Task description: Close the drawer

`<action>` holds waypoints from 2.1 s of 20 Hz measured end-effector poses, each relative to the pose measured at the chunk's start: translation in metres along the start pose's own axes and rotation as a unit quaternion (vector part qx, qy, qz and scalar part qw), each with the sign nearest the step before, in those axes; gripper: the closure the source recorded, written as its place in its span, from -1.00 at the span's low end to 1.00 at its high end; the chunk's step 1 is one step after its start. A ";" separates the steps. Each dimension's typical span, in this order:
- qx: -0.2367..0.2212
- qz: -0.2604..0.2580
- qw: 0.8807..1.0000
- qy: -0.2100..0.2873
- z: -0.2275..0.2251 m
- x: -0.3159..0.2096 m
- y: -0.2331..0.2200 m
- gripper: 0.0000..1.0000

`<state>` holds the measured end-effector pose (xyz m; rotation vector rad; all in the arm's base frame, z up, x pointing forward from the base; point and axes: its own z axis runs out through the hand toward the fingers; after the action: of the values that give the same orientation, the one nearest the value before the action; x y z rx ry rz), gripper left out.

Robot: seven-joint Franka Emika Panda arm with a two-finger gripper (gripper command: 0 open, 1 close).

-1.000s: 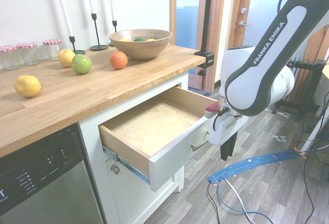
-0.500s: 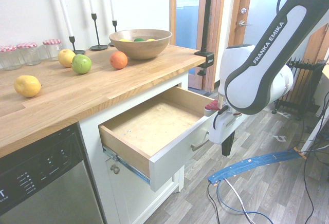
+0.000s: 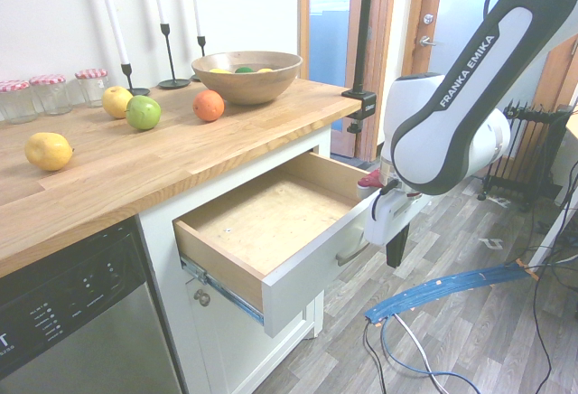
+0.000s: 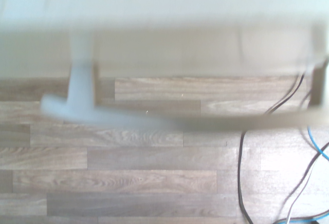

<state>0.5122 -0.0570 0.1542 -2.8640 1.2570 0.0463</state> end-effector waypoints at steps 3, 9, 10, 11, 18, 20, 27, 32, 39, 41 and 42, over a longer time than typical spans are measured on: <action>-0.001 0.000 1.000 -0.002 0.001 0.010 -0.007 1.00; 0.001 0.003 1.000 0.001 -0.007 0.034 -0.019 1.00; 0.001 0.004 1.000 0.000 -0.010 0.037 -0.021 1.00; -0.001 0.004 1.000 -0.003 -0.010 0.039 -0.022 1.00; -0.008 0.003 1.000 -0.011 0.000 0.054 -0.035 1.00; -0.009 0.002 1.000 -0.013 0.002 0.059 -0.040 1.00; -0.011 -0.005 1.000 -0.016 0.003 0.073 -0.062 1.00; -0.014 -0.010 1.000 -0.019 0.006 0.078 -0.080 1.00; -0.016 -0.011 1.000 -0.019 0.004 0.093 -0.097 1.00; -0.016 -0.010 1.000 -0.018 0.004 0.098 -0.100 1.00; -0.016 -0.009 1.000 -0.018 0.004 0.102 -0.101 1.00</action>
<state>0.6555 -0.0633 0.1468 -2.8881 1.2351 0.1178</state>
